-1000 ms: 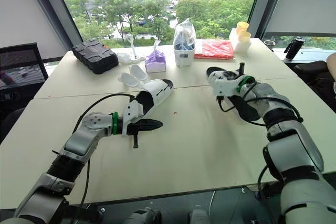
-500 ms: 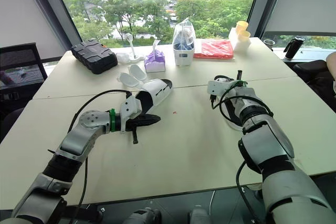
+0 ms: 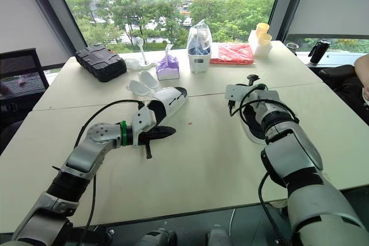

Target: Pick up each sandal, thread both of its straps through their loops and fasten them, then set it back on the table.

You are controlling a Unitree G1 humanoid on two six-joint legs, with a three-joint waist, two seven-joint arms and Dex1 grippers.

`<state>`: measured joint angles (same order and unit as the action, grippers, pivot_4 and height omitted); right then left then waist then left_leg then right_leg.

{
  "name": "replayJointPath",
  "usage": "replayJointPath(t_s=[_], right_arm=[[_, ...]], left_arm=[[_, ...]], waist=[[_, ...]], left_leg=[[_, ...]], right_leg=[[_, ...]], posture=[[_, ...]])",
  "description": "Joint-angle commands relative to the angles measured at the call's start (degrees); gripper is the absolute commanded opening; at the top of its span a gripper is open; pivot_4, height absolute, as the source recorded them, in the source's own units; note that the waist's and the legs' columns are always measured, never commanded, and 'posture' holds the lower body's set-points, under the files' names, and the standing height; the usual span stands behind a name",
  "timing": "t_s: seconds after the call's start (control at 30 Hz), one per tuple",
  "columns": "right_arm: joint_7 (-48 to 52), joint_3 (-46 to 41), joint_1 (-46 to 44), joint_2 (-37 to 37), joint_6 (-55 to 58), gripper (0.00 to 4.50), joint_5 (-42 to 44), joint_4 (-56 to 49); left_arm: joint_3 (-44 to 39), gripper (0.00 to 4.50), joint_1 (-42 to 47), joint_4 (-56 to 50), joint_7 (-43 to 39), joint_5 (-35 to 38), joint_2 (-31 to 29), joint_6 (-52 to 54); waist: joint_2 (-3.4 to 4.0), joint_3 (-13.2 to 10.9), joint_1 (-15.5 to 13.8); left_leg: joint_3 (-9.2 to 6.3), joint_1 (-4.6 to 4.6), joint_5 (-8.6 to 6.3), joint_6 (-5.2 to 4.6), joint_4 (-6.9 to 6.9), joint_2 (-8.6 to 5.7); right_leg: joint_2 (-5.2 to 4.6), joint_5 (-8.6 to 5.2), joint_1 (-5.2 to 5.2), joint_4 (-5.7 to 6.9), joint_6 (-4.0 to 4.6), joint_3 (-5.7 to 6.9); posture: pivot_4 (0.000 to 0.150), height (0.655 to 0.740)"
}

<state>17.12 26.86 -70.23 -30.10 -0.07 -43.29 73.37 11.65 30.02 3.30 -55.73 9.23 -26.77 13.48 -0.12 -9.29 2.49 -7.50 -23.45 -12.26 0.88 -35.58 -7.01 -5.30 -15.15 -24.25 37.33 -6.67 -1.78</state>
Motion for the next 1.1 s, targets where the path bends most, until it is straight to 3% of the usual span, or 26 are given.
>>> replayJointPath(t_s=[0.03, 0.23, 0.4, 0.53, 0.63, 0.83, 1.1], right_arm=[[9.5, -4.3, 4.1, -4.7, 1.8, 4.47, 5.9, -14.9], [31.3, -15.9, 30.4, -12.0, 22.6, 4.47, 18.7, -62.7], [40.9, -24.8, 41.7, -13.2, 39.8, 4.47, 30.2, -87.4], [44.7, -34.2, 43.0, -10.6, 53.2, 4.47, 44.0, -100.3], [45.6, -38.8, 43.7, -8.8, 59.2, 4.5, 52.8, -106.3], [40.7, -37.4, 44.6, -10.7, 60.3, 4.5, 56.8, -107.1], [36.4, -35.8, 44.0, -12.6, 58.6, 4.5, 60.4, -105.6]], left_arm=[[-0.2, 0.0, 1.8, -1.5, 1.5, -2.0, -0.5, -3.2], [-0.3, 0.0, 2.4, -3.2, 3.9, -5.8, -2.5, -5.9], [0.1, 0.0, 4.6, 0.2, 10.6, -14.5, -5.1, -12.9], [2.4, 0.0, 7.6, 5.4, 16.3, -24.0, -8.4, -20.1], [4.5, 1.45, 11.1, 11.9, 21.8, -31.2, -9.8, -24.9], [6.0, 4.46, 15.7, 21.6, 28.5, -36.0, -7.8, -29.6], [8.2, 4.46, 21.1, 33.2, 33.4, -38.6, -3.0, -33.0]], waist=[[0.0, 0.0, -0.1], [0.02, 0.0, -0.9], [-0.01, 0.0, -1.3], [-0.01, 0.0, -1.9], [-0.07, 0.0, -2.4], [-0.16, 0.0, -3.4], [-0.19, -0.1, -3.2]], left_leg=[[0.0, 0.0, 0.0, 0.0, 0.0, 0.0], [-0.13, -0.07, -0.09, -0.13, -0.06, 0.01], [-0.07, 0.03, -0.24, -0.38, -0.27, 0.1], [-0.06, 0.0, -0.24, -0.39, -0.47, 0.1], [-0.19, 0.01, -0.28, -0.43, -0.52, 0.08], [-0.19, -0.02, -0.31, -0.49, -0.52, -0.02], [-0.19, -0.04, -0.31, -0.5, -0.5, -0.02]], right_leg=[[0.0, 0.0, 0.0, 0.0, 0.0, 0.0], [-0.01, -0.01, 0.02, -0.02, -0.02, 0.16], [0.0, 0.02, 0.19, 0.02, 0.01, 0.17], [-0.08, 0.06, 0.22, 0.09, 0.05, 0.19], [-0.14, 0.06, 0.4, -0.03, 0.04, 0.38], [-0.26, 0.06, 0.4, -0.09, 0.03, 0.42], [-0.26, 0.06, 0.37, -0.08, 0.02, 0.44]], posture=[[0.15, 0.74], [0.15, 0.74], [0.15, 0.74], [0.15, 0.74], [0.15, 0.74], [0.15, 0.74], [0.15, 0.74]])
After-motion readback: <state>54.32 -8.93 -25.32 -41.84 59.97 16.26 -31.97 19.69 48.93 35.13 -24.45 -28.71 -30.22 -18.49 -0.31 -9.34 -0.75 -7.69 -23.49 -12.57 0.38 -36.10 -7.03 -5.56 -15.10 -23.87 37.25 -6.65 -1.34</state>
